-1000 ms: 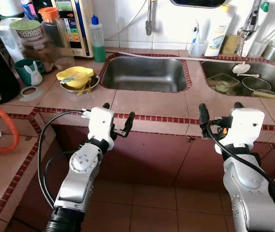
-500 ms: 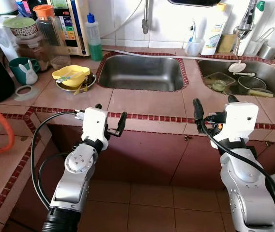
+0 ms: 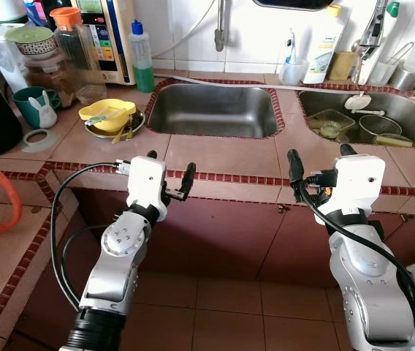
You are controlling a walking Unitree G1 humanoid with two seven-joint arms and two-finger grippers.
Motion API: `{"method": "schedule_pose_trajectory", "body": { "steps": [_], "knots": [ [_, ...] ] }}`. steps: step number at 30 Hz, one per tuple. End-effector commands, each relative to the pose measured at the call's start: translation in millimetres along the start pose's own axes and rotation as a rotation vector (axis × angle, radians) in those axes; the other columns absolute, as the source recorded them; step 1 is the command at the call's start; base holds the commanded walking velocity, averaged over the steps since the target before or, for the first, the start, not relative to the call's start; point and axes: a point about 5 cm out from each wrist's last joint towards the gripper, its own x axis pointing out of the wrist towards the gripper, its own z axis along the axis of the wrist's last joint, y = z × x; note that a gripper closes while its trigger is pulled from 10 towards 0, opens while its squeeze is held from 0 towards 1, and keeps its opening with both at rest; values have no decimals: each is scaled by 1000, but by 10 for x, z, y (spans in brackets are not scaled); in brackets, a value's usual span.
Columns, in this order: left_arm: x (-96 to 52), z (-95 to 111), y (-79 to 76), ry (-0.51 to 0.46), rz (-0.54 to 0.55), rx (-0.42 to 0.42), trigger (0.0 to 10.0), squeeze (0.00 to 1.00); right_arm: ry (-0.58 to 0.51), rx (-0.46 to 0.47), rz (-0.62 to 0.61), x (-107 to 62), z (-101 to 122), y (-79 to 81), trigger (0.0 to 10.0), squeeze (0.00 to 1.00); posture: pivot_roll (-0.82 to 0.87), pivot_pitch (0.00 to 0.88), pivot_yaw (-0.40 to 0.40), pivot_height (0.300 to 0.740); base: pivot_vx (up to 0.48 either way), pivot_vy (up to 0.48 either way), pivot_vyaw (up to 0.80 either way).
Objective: Kitchen organization
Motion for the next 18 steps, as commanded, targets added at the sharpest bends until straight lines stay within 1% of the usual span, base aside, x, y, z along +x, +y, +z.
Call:
{"method": "schedule_pose_trajectory", "body": {
  "steps": [1,11,18],
  "knots": [
    [28,54,-3,-14,-7,1,10000,0,-22,-4,3,13,37,6,10000,0,69,0,3,740,240,0,0],
    [46,62,8,-15,-9,1,10000,0,-22,-2,1,9,32,17,10000,0,67,0,6,740,251,0,0],
    [42,53,-16,-12,-15,-6,10000,0,-23,-3,0,6,34,20,10000,0,65,0,6,740,252,0,0]
  ]
}}
